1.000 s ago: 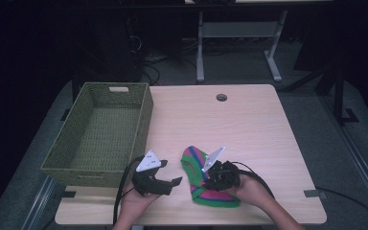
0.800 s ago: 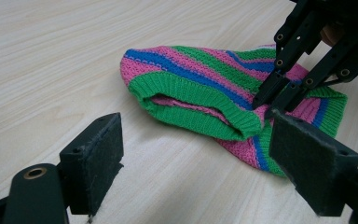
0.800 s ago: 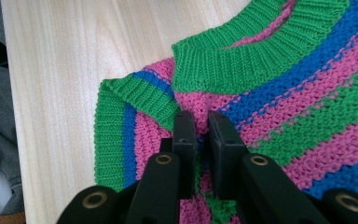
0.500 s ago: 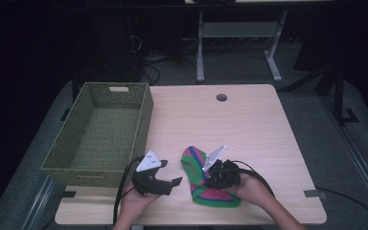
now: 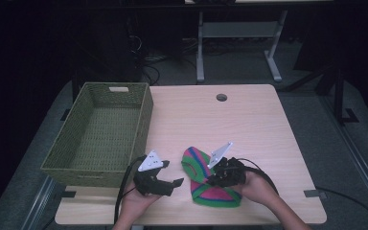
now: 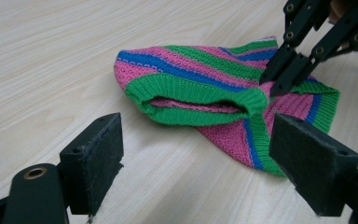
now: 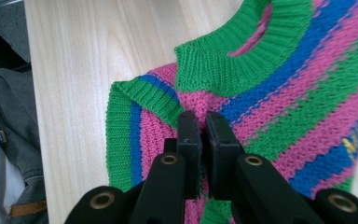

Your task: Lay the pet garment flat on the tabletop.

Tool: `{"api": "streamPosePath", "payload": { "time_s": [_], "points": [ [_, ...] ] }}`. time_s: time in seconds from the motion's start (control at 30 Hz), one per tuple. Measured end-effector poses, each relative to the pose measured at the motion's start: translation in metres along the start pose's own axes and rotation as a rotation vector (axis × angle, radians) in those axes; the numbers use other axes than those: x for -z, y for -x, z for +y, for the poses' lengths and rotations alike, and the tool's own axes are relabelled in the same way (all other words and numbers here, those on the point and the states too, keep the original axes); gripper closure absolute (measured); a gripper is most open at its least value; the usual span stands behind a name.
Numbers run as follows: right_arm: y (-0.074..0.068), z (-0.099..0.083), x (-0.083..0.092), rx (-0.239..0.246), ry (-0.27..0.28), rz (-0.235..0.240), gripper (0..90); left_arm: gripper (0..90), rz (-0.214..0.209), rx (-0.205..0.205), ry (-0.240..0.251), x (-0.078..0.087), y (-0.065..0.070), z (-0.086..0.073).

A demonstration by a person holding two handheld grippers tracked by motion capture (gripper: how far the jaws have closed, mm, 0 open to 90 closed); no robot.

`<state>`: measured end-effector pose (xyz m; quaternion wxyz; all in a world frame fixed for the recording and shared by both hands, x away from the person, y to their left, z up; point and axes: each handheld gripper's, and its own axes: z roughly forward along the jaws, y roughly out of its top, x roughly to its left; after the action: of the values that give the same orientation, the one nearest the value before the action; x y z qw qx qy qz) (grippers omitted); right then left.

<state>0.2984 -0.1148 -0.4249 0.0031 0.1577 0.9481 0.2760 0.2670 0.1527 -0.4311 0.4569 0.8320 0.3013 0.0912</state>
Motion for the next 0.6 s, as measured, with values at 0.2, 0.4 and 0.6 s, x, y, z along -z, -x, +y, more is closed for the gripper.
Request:
{"api": "streamPosePath", "payload": {
  "time_s": [0.2,0.4,0.6],
  "points": [
    [0.003,-0.003,0.012,-0.005,0.032,-0.009,85.2,17.2,-0.014,-0.009,-0.008,-0.003,0.002,0.002],
    [0.008,-0.009,0.026,-0.027,0.066,-0.018,85.2,17.2,-0.035,-0.026,-0.019,-0.007,0.003,0.006],
    [0.012,-0.014,0.039,-0.045,0.107,-0.022,85.1,17.2,-0.036,-0.052,-0.041,-0.009,0.001,0.008]
  ]
}}
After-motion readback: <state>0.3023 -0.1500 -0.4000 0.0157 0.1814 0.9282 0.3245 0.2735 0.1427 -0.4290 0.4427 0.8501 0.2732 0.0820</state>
